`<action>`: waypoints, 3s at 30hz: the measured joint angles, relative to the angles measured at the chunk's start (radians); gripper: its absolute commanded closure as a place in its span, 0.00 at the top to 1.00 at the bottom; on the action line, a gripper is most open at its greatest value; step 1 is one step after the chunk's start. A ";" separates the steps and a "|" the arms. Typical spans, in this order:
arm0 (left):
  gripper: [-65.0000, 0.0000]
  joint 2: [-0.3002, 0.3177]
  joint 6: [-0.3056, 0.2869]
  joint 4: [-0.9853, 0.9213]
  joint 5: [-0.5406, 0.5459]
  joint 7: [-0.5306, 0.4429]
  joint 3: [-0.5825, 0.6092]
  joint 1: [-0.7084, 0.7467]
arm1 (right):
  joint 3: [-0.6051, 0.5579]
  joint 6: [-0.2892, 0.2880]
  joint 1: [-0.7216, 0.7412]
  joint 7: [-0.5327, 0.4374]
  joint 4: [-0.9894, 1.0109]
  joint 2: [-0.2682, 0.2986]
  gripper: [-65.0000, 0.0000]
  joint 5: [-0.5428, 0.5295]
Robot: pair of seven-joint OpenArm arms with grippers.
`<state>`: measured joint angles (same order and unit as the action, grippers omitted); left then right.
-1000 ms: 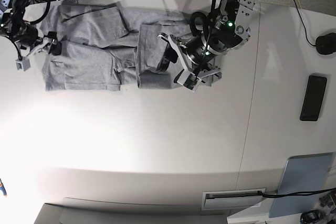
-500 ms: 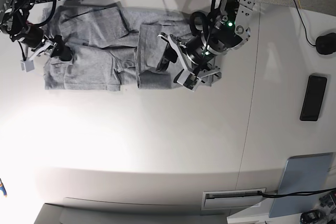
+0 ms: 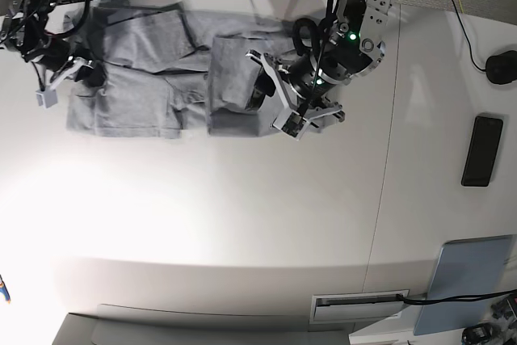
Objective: Fold the T-shirt properly
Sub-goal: 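Move the right gripper to the strip's other end and grasp it, then lift the end with the right gripper and fold it toward the left gripper, then open the right gripper and raise it away from the shirt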
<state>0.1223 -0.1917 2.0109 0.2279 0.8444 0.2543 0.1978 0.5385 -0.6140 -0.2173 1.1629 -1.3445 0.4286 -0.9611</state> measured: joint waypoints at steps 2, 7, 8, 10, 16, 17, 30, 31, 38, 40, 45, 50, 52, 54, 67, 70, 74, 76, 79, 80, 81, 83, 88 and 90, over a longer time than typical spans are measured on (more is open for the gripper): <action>0.51 0.000 0.000 0.000 0.000 0.000 -0.016 0.005 | 0.032 0.012 -0.002 0.015 -0.020 0.032 0.00 0.023; 0.51 0.000 -0.019 0.000 -0.003 -0.007 -0.093 0.040 | 0.108 0.023 -0.006 0.054 -0.166 0.058 0.00 0.027; 0.51 0.000 -0.019 0.000 -0.003 -0.008 -0.108 0.048 | 0.106 0.026 -0.005 0.087 -0.210 0.055 0.00 0.023; 0.51 0.000 -0.018 0.000 -0.004 -0.017 -0.140 0.066 | 0.101 0.053 -0.004 0.119 -0.315 0.024 0.00 0.027; 0.51 0.000 -0.070 0.000 0.001 -0.038 -0.165 0.104 | 0.001 0.110 -0.022 0.129 -0.622 -0.122 0.00 0.114; 0.51 0.000 -0.072 -0.001 0.001 -0.037 -0.164 0.107 | -0.036 0.137 -0.029 0.108 -0.669 -0.132 0.00 0.154; 0.51 -0.001 -0.094 -0.164 0.000 -0.097 -0.164 0.106 | -0.528 0.269 -0.051 -0.050 -0.813 -0.327 0.00 0.484; 0.51 -0.001 -0.094 -0.183 -0.001 -0.105 -0.164 0.106 | -0.555 0.275 -0.050 -0.061 -0.813 -0.341 0.00 0.506; 0.51 -0.001 -0.154 -0.244 0.000 -0.143 -0.164 0.106 | -0.696 0.304 -0.043 -0.095 -0.772 -0.408 0.00 0.594; 0.51 0.000 -0.153 -0.244 0.000 -0.143 -0.165 0.106 | -0.727 0.304 -0.043 -0.110 -0.764 -0.419 0.00 0.594; 0.51 0.000 -0.153 -0.244 0.000 -0.143 -0.165 0.106 | -0.801 0.270 -0.043 -0.116 -0.764 -0.432 0.00 0.595; 0.51 0.000 -0.153 -0.244 0.000 -0.143 -0.165 0.106 | -0.834 0.221 -0.043 -0.118 -0.764 -0.432 0.27 0.591; 0.51 0.000 -0.153 -0.244 0.000 -0.143 -0.165 0.106 | -0.834 0.208 -0.043 -0.121 -0.764 -0.432 0.37 0.575; 0.51 0.000 -0.153 -0.244 0.000 -0.143 -0.165 0.106 | -0.834 0.179 -0.043 -0.124 -0.764 -0.432 0.37 0.509; 0.52 0.098 -0.065 -0.156 0.000 -0.098 -0.164 0.103 | -0.757 0.022 0.007 -0.115 -0.764 -0.432 0.37 0.325; 0.52 0.137 -0.034 -0.087 0.002 -0.095 -0.165 0.104 | -0.649 0.038 0.018 -0.116 -0.764 -0.431 0.37 0.332; 0.52 0.144 -0.026 0.006 0.014 -0.081 -0.164 0.110 | -0.488 0.068 0.023 -0.097 -0.764 -0.427 0.37 0.332; 0.52 0.144 -0.026 0.041 0.052 -0.075 -0.164 0.109 | -0.413 0.068 0.022 -0.098 -0.764 -0.418 0.37 0.332; 0.52 0.131 -0.043 0.089 0.090 -0.077 -0.164 0.108 | -0.309 0.067 0.023 -0.087 -0.764 -0.368 0.37 0.333; 0.52 0.122 -0.043 0.095 0.111 -0.073 -0.164 0.108 | -0.275 0.068 0.022 -0.075 -0.764 -0.348 0.37 0.343; 0.52 0.109 -0.044 0.097 0.139 -0.065 -0.164 0.109 | -0.243 0.068 0.021 -0.066 -0.764 -0.329 0.37 0.365; 0.51 0.088 -0.096 0.097 0.175 -0.050 -0.164 0.109 | -0.185 0.088 0.020 -0.061 -0.764 -0.302 0.37 0.391; 0.51 0.016 -0.146 0.097 0.233 -0.041 -0.164 0.108 | -0.092 0.125 -0.007 -0.060 -0.764 -0.240 0.37 0.435; 0.51 -0.004 -0.142 0.097 0.229 -0.040 -0.145 0.109 | -0.071 0.143 -0.020 -0.060 -0.764 -0.219 0.37 0.441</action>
<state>0.1184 -0.3340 2.1075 0.4572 0.8040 0.1089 0.3065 0.4675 -0.4713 -0.2375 1.1034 -2.1086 0.2096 -0.5205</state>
